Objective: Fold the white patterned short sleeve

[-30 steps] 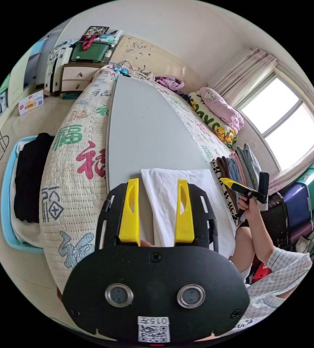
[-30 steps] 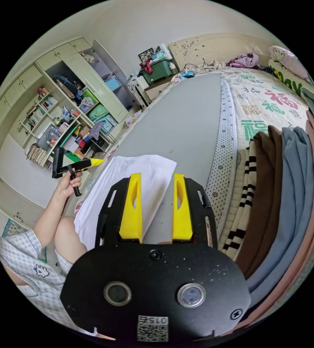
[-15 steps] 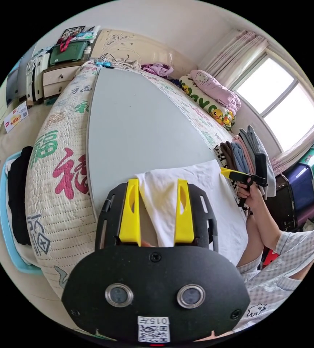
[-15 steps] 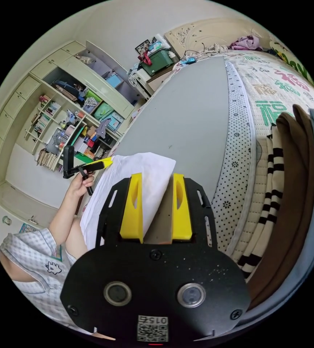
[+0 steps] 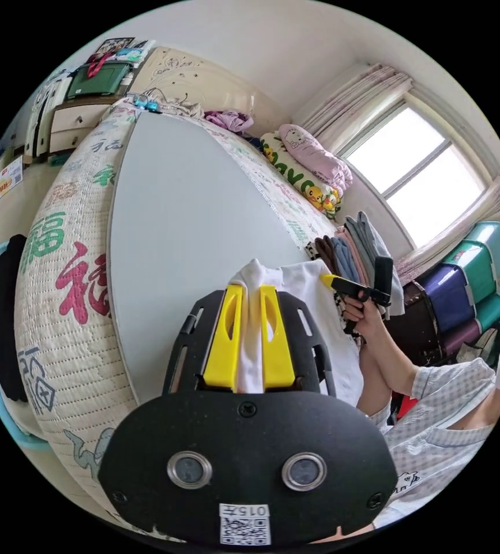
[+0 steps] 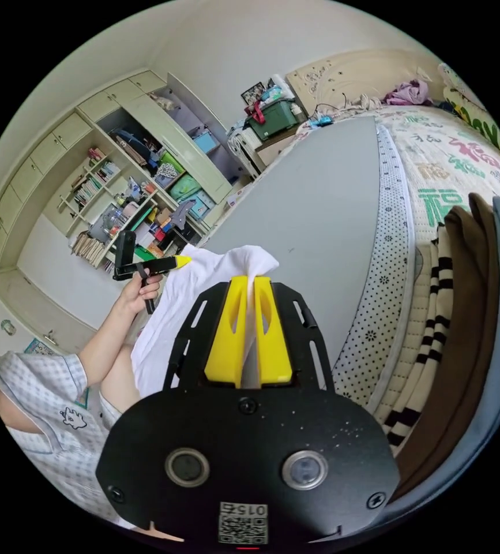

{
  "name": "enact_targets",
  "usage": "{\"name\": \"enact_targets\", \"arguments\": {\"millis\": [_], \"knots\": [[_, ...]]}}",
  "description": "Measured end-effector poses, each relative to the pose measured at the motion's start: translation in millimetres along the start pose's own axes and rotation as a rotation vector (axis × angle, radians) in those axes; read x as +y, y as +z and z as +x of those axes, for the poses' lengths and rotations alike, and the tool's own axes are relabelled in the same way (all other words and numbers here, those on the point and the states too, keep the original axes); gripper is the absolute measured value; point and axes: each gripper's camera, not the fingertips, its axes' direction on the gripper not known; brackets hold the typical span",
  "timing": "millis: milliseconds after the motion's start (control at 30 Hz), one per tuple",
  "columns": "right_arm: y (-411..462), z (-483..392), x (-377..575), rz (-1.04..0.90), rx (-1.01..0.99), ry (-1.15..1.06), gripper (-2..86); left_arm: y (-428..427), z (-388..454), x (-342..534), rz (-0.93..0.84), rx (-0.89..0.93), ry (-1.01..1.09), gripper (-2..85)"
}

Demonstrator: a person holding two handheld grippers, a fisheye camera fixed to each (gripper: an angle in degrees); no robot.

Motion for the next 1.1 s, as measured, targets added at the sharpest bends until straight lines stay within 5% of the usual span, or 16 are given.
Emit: {"name": "enact_targets", "arguments": {"millis": [300,633,933,1100], "knots": [[-129,-222,59,0.335,-0.054,-0.189,0.7,-76,180,34,0.255,0.015,0.320,5.1],[-318,-424,116,0.645,0.194,-0.440,0.7,-68,403,47,0.427,0.218,0.648,5.0],[-352,-427,29,0.655,0.449,-0.383,0.9,46,515,-9,0.400,0.359,0.652,5.0],[-302,-292,-100,0.551,0.513,-0.167,2.1,149,525,-63,0.325,0.355,0.503,5.0]]}}
